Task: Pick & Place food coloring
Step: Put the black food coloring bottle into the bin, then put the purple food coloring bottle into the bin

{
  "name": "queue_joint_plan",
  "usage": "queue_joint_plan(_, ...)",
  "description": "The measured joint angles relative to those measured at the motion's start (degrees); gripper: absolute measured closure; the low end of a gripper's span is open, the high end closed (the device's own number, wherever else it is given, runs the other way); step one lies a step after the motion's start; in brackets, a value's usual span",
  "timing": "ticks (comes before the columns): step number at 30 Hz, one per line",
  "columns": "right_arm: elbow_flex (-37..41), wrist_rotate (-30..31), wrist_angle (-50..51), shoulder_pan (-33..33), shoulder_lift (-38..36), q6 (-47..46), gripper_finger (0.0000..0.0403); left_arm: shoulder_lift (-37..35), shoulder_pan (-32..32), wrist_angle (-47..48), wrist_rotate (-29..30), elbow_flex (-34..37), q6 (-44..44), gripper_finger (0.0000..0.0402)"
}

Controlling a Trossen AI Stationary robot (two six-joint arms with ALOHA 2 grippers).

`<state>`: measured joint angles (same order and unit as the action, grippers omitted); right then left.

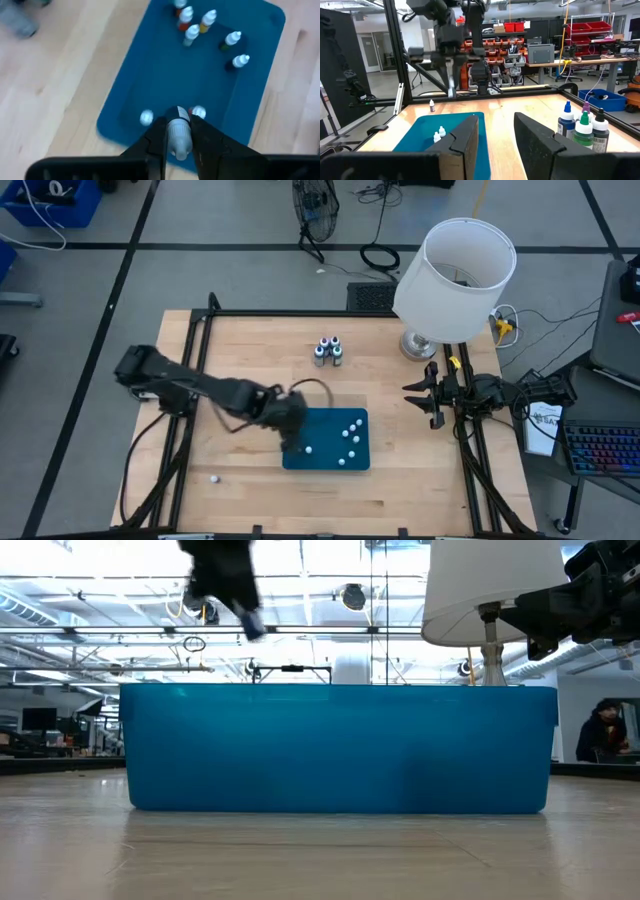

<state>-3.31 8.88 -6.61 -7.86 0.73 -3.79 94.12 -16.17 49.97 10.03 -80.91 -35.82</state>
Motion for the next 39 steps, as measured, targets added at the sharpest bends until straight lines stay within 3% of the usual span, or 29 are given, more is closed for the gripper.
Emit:
queue_joint_plan(6, 0.0, 0.0, 0.0, 0.0, 0.0, 0.0, 0.0289, 13.2, 3.3, -0.5, -7.7, -8.6, 12.8, 0.0338)
queue_joint_plan(13, 0.0, 0.0, 0.0, 0.0, 0.0, 0.0, 0.0289, 25.5, 3.7, 0.1, -13.4, -16.0, 18.6, 0.0338)
queue_joint_plan(27, 0.0, 0.0, 0.0, 0.0, 0.0, 0.0, 0.0289, 30.4, 3.2, 1.2, -11.8, -16.1, 15.6, 0.0338)
queue_joint_plan(35, 0.0, 0.0, 0.0, 0.0, 0.0, 0.0, 0.0289, 30.4, 3.2, 0.9, -12.0, -16.1, 14.7, 0.0234)
queue_joint_plan(39, 0.0, 0.0, 0.0, 0.0, 0.0, 0.0, 0.0289, 30.2, 3.2, 0.9, -12.0, -16.1, 14.4, 0.0201)
